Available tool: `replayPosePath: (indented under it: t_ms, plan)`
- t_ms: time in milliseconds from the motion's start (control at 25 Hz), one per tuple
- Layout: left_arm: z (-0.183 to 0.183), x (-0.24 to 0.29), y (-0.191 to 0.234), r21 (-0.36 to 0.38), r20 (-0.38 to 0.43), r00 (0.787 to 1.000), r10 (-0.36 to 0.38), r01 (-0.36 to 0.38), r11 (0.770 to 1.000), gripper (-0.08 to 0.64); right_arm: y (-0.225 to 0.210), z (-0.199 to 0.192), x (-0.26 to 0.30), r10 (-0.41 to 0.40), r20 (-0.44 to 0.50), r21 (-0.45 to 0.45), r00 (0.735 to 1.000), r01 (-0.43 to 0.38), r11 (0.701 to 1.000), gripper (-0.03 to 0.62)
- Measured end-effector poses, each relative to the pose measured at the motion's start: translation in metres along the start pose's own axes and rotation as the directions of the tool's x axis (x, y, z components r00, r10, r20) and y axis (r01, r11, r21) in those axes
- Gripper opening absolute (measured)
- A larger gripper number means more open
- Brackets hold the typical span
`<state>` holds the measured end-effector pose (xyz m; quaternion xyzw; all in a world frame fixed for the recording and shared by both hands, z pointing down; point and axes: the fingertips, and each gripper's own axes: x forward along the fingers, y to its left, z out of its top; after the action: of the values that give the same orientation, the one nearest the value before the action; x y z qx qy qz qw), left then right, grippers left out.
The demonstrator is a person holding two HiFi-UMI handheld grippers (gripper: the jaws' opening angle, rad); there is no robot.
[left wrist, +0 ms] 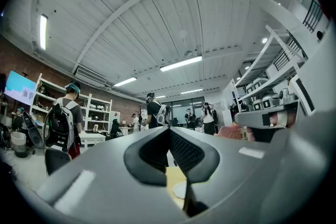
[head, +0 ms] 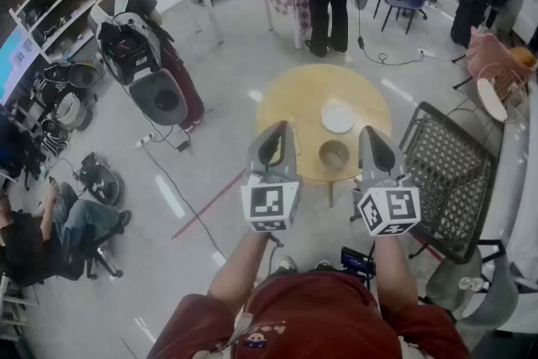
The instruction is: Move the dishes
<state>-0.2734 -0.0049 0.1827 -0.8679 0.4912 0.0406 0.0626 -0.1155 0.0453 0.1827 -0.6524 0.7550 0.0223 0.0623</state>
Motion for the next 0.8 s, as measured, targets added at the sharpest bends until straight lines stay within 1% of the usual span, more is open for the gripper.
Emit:
replayPosePath:
  t_ms: [440, 800]
  plan:
    - [-0.006, 0.001, -0.022, 0.023, -0.005, 1.0, 0.006, -0.006, 1.0, 0.006, -0.019, 0.0, -0.008, -0.005, 0.013, 0.017, 1.0, 0.005, 1.0, 0.003]
    - [-0.013, 0.003, -0.047, 0.027, -0.028, 0.999, 0.034, -0.033, 0.999, 0.007, -0.044, -0.011, -0.021, 0.012, 0.009, 0.079, 1.0, -0.013, 0.997, 0.003]
